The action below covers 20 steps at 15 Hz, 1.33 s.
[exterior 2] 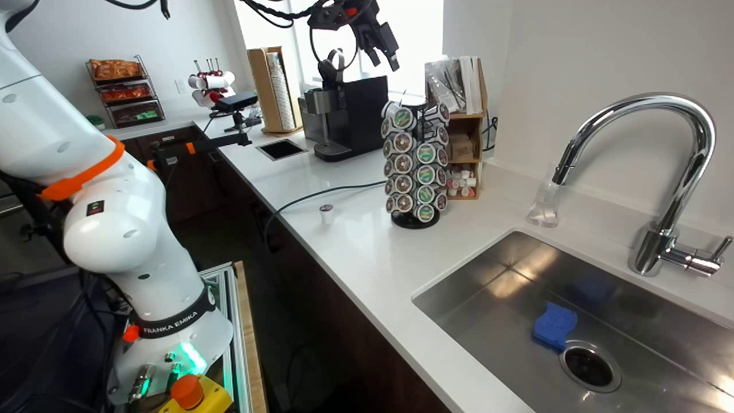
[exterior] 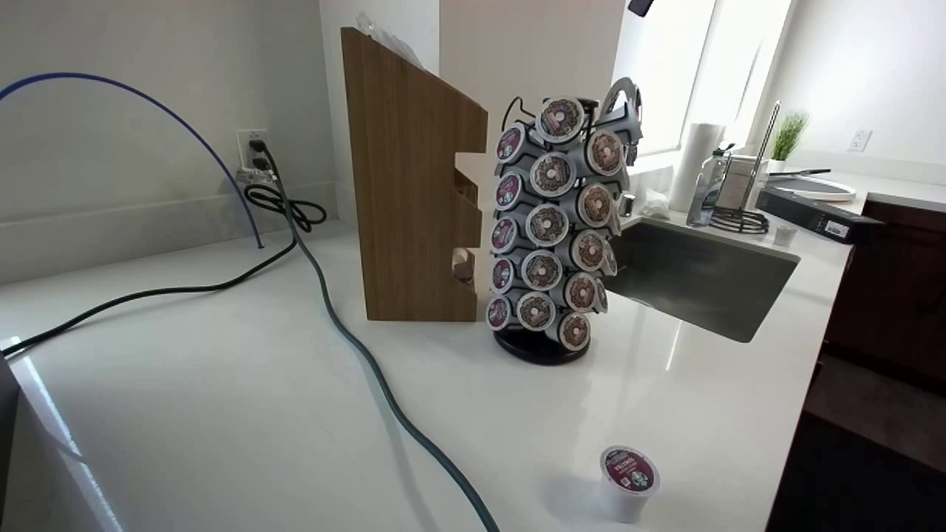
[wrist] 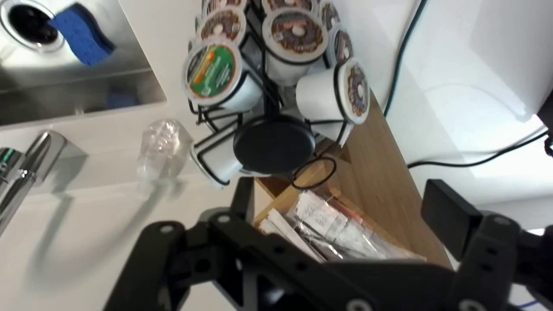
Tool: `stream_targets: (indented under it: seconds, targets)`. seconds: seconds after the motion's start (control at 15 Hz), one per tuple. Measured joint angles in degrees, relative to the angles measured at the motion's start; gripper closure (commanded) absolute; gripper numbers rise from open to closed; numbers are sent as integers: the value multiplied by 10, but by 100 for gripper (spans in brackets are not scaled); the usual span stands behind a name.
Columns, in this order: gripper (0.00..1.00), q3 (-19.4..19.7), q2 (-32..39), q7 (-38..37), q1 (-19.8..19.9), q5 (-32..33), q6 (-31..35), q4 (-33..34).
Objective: Turn the rack to the right
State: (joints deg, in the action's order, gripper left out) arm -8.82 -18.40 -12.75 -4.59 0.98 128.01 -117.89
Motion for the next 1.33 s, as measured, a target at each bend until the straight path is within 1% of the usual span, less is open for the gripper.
stream_targets:
  seconds: [0.13, 0.27, 0.33, 0.6, 1.07, 1.33]
  targets:
    - [46, 8, 8, 25, 3, 1, 70, -17]
    - [62, 17, 25, 49, 4, 0, 124, -29]
    - [71, 21, 36, 60, 3, 0, 144, -32]
    - [99, 25, 75, 94, 2, -3, 194, -37]
    - [100, 25, 96, 112, 0, -3, 201, -37]
    - [100, 25, 95, 112, 0, -3, 184, -35]
